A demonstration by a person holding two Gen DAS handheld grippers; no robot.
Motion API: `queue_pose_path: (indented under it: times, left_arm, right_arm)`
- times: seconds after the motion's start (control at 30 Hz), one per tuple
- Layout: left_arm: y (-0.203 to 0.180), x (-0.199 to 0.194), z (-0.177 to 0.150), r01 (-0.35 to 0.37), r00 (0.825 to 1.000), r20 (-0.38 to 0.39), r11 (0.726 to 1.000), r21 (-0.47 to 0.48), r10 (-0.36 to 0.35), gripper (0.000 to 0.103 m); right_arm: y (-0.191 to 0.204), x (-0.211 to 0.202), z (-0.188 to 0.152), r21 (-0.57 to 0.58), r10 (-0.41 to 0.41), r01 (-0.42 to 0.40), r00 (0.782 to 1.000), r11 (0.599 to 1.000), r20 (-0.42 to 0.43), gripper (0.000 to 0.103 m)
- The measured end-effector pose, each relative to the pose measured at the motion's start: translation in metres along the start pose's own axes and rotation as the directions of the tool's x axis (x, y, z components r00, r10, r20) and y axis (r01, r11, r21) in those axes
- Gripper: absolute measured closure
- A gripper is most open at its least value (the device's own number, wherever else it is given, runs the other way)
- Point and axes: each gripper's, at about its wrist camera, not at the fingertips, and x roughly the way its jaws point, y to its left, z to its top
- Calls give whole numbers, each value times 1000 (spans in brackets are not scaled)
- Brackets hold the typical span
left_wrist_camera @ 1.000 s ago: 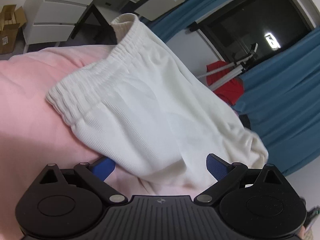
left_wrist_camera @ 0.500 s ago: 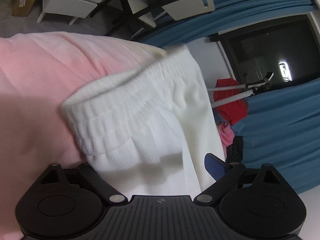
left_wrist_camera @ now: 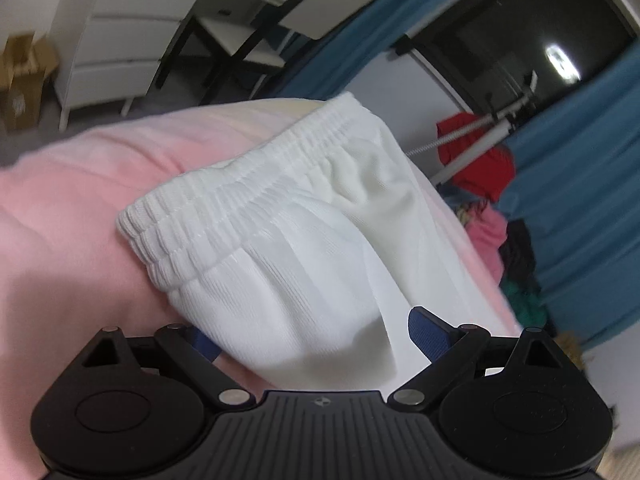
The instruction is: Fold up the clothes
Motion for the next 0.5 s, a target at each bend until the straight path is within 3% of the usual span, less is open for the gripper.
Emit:
queue_pose_path:
  times: [0.13, 0.27, 0.5]
  left_arm:
    - [-13, -15, -9, 4, 1000, 8, 997, 75, -4, 8]
    - [-23, -34, -21, 11, 1000, 2, 990, 137, -12, 8]
    - [-43, -72, -43, 53, 998, 10, 958, 280, -58, 7]
  right_arm:
    - [28, -60, -5, -82, 45, -42, 998, 996, 32, 21]
    - [56, -123, -11, -90, 138, -133, 989, 987, 46, 21]
    - [107, -224, -43, -90, 397, -394, 918, 914, 14, 21]
